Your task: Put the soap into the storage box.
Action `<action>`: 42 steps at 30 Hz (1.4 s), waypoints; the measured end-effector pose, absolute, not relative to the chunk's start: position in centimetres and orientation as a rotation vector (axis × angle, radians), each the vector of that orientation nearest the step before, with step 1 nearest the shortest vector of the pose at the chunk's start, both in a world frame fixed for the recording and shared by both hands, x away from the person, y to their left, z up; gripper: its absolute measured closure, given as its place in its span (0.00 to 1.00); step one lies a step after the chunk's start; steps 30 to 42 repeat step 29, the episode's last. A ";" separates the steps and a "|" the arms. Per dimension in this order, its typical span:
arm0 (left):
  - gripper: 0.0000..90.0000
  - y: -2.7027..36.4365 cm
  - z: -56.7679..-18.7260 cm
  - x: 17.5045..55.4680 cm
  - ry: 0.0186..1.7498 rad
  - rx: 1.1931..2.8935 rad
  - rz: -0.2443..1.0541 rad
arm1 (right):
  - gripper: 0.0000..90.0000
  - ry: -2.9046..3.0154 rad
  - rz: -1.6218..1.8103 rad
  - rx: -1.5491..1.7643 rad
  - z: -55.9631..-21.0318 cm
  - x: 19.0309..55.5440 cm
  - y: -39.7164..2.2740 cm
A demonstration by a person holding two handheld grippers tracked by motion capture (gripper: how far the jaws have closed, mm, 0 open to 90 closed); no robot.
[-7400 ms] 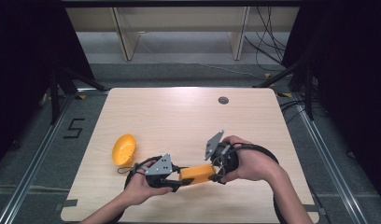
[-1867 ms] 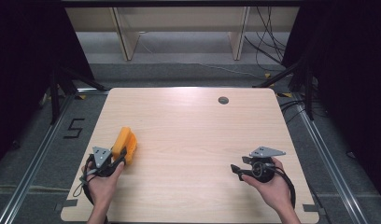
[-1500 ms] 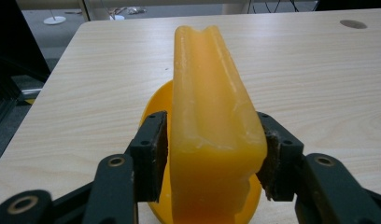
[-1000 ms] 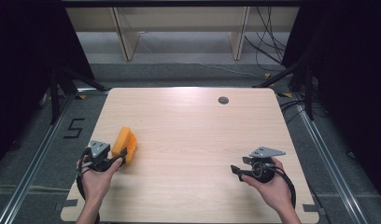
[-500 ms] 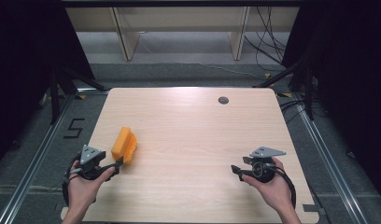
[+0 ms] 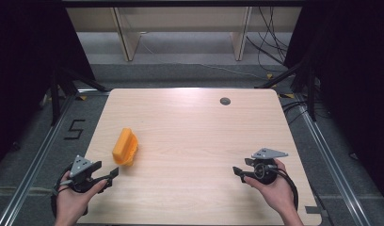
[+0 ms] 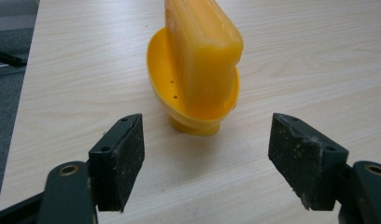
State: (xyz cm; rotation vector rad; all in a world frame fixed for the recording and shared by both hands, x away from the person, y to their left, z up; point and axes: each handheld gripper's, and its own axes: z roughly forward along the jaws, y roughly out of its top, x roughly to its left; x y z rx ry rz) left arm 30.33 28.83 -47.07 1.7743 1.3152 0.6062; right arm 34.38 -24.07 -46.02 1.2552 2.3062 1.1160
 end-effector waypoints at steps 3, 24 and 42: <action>0.30 29.0 -47.6 30.1 1.310 1.772 0.585 | 0.43 2.306 1.104 1.270 -46.0 34.3 -24.0; 0.32 29.3 -50.2 27.8 1.245 1.798 0.590 | 0.44 2.262 1.137 1.227 -46.1 34.5 -24.2; 0.33 29.4 -50.5 27.9 1.252 1.829 0.576 | 0.44 2.259 1.139 1.229 -46.1 34.5 -24.3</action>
